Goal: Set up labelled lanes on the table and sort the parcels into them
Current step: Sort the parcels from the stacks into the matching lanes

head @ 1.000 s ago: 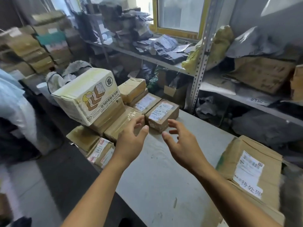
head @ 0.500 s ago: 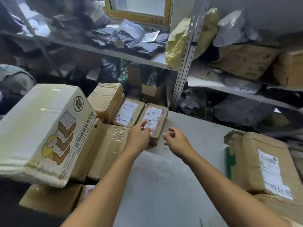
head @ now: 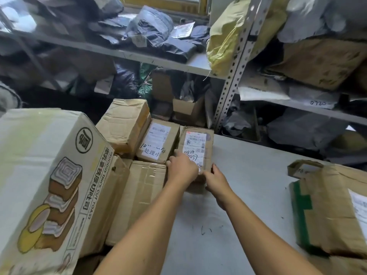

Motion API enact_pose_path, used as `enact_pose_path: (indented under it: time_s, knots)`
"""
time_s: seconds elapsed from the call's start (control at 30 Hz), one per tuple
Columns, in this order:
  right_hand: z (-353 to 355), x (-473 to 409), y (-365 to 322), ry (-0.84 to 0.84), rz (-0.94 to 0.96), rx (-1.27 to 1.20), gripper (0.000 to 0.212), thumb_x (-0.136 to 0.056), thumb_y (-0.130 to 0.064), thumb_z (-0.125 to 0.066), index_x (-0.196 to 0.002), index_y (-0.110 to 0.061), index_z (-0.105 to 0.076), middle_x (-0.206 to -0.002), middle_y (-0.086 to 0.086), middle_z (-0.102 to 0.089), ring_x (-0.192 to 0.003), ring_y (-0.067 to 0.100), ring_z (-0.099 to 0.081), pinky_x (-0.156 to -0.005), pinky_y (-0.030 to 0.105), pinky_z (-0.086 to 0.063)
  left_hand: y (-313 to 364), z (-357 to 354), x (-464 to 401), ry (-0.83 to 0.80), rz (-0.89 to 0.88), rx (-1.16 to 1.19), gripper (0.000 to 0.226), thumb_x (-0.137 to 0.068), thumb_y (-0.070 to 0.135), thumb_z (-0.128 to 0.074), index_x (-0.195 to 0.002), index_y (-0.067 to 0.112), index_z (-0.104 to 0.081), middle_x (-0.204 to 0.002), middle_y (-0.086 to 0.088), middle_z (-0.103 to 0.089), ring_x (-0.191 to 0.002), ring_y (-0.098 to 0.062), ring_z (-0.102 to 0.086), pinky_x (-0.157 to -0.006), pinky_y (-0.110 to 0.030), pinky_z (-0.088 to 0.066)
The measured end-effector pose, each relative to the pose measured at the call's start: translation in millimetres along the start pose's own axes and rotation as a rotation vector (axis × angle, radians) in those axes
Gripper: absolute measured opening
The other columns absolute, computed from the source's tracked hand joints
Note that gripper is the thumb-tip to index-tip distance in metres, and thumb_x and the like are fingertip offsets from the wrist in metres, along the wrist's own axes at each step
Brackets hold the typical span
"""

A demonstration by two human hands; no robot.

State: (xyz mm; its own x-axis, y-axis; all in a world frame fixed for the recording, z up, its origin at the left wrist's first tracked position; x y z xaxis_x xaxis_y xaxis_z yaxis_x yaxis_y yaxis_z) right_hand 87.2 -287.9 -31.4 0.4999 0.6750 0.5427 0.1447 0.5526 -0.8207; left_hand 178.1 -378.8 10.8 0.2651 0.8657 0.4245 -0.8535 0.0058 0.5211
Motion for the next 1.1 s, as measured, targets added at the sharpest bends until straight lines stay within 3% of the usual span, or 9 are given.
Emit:
enact_pose_path:
  time_s: [0.17, 0.33, 0.4, 0.47, 0.57, 0.73, 0.87, 1.0, 1.1]
  knots:
    - [31, 0, 9, 0.141, -0.066, -0.058, 0.033, -0.099, -0.027, -0.054, -0.127, -0.011, -0.059, -0.119, 0.008, -0.069, -0.100, 0.022, -0.067, -0.071, 0.029, -0.049, -9, -19, 5, -0.096, -0.008, 0.097, 0.032, -0.093, 0.022, -0.052, -0.115, 0.002, -0.063, -0.120, -0.019, -0.064, -0.108, -0.036, -0.059, -0.082, -0.036, -0.049]
    - [56, 13, 35, 0.164, -0.142, -0.127, 0.035, -0.097, -0.042, -0.058, -0.117, -0.015, -0.050, -0.114, 0.006, -0.068, -0.095, 0.017, -0.069, -0.064, 0.026, -0.049, -27, -48, 26, -0.116, 0.038, 0.503, 0.022, -0.092, 0.039, -0.062, -0.096, 0.024, -0.046, -0.109, -0.005, -0.067, -0.089, -0.016, -0.065, -0.067, -0.033, -0.052]
    - [58, 19, 45, 0.121, -0.181, -0.226, 0.036, -0.097, -0.043, -0.058, -0.119, -0.018, -0.042, -0.113, 0.005, -0.069, -0.095, 0.018, -0.070, -0.066, 0.027, -0.050, -31, -63, 37, -0.205, 0.092, 0.704, 0.025, -0.095, 0.035, -0.062, -0.100, 0.025, -0.040, -0.109, -0.007, -0.068, -0.090, -0.019, -0.070, -0.076, -0.040, -0.059]
    - [58, 26, 48, 0.100, -0.190, -0.265, 0.034, -0.097, -0.043, -0.058, -0.117, -0.022, -0.039, -0.107, 0.003, -0.071, -0.086, 0.014, -0.073, -0.062, 0.027, -0.049, -29, -72, 49, -0.284, 0.118, 0.855, 0.031, -0.096, 0.027, -0.062, -0.106, 0.024, -0.033, -0.112, -0.006, -0.066, -0.090, -0.018, -0.072, -0.070, -0.034, -0.060]
    - [64, 40, 46, 0.094, -0.175, -0.272, 0.032, -0.097, -0.042, -0.058, -0.114, -0.024, -0.039, -0.104, -0.002, -0.072, -0.075, 0.005, -0.072, -0.057, 0.025, -0.043, -25, -75, 64, -0.300, 0.092, 0.905, 0.037, -0.097, 0.026, -0.061, -0.115, 0.023, -0.028, -0.118, -0.006, -0.063, -0.094, -0.017, -0.071, -0.064, -0.028, -0.056]
    - [95, 73, 23, 0.081, -0.066, -0.328, 0.024, -0.094, -0.032, -0.062, -0.112, -0.026, -0.047, -0.110, 0.002, -0.071, -0.079, 0.012, -0.069, -0.060, 0.026, -0.044, -1, -62, 100, -0.318, 0.075, 0.990, 0.039, -0.097, 0.031, -0.060, -0.122, 0.026, -0.030, -0.120, -0.008, -0.066, -0.094, -0.022, -0.071, -0.059, -0.030, -0.055]
    - [130, 111, -4, 0.051, 0.034, -0.381, 0.028, -0.092, -0.029, -0.064, -0.113, -0.029, -0.045, -0.113, 0.006, -0.069, -0.086, 0.018, -0.071, -0.063, 0.030, -0.055, 35, -48, 145, -0.219, -0.044, 1.075, 0.040, -0.096, 0.028, -0.062, -0.122, 0.028, -0.032, -0.122, -0.009, -0.065, -0.095, -0.023, -0.072, -0.060, -0.028, -0.057]
    - [177, 166, -23, -0.114, 0.122, -0.280, 0.042, -0.089, -0.035, -0.058, -0.128, -0.042, -0.043, -0.103, -0.008, -0.074, -0.084, 0.011, -0.072, -0.062, 0.026, -0.056, 75, -35, 201, -0.150, -0.242, 0.980, 0.059, -0.097, 0.031, -0.060, -0.142, 0.043, -0.025, -0.127, 0.001, -0.059, -0.101, -0.020, -0.070, -0.072, -0.030, -0.060]
    - [218, 209, -29, -0.183, 0.187, -0.194, 0.044, -0.079, -0.051, -0.059, -0.122, -0.053, -0.051, -0.103, -0.016, -0.074, -0.090, 0.011, -0.069, -0.070, 0.031, -0.056, 101, -29, 245, -0.165, -0.379, 0.923, 0.048, -0.097, 0.030, -0.060, -0.140, 0.040, -0.042, -0.123, 0.009, -0.066, -0.101, -0.010, -0.070, -0.072, -0.025, -0.059]
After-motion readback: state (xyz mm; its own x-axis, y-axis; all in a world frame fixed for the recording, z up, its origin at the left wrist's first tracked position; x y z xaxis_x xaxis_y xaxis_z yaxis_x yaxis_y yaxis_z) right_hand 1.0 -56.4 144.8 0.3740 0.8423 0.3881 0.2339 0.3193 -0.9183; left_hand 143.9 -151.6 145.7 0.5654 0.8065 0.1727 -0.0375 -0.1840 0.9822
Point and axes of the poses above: each hand's wrist, its own x-axis away from the middle knuckle, its own z-axis out of the back of the hand, y = z × x, the point moved 2 cm from there along -x, towards the middle knuckle
